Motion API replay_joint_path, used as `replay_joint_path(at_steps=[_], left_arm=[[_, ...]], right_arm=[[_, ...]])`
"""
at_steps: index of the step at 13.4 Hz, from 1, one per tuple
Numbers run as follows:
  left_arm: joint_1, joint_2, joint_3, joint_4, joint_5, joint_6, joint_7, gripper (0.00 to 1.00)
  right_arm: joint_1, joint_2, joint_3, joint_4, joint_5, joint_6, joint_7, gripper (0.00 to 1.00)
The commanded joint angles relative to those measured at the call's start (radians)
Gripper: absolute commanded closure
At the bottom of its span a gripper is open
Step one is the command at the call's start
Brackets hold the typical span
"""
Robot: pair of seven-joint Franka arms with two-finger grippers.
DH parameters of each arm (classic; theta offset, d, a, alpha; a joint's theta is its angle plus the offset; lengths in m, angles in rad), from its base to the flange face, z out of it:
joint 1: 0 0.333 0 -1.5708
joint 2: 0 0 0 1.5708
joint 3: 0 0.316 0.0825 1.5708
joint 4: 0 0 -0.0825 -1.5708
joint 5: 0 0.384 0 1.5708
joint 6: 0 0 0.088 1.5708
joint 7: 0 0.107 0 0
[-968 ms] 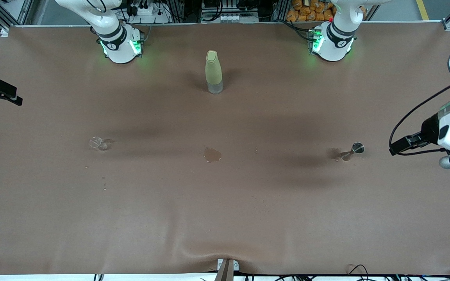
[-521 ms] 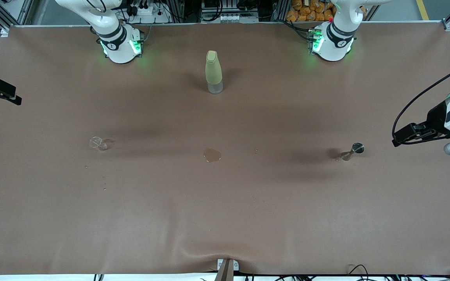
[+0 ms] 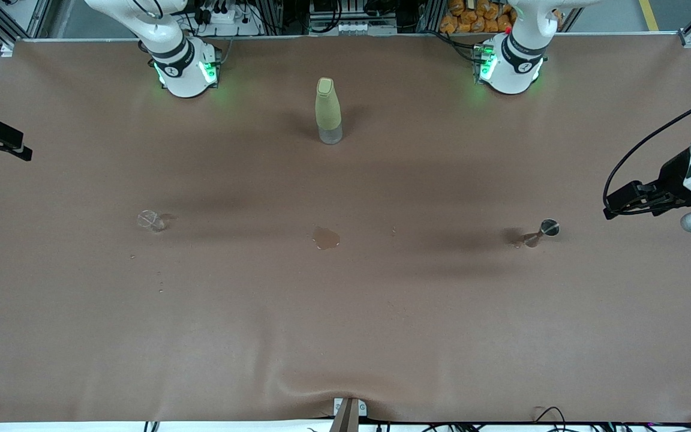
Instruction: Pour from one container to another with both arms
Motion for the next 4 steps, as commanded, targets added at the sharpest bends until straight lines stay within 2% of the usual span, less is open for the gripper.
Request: replay_joint_path(at_steps=[1,4], left_arm=[[0.015,-0.004,-0.014,0.019,-0.006,-0.024,0.013,0.0],[0.012,0.008,-0.014,0.038,-0.007,-0.024,0.002,0.0]], right_arm=[[-0.017,-0.026,0.009,-0.017,-0.003,-0.002,0.013,0.0],[-0.019,-0.026,0.011,-0.017,-0.001,-0.004,0.013,0.0]])
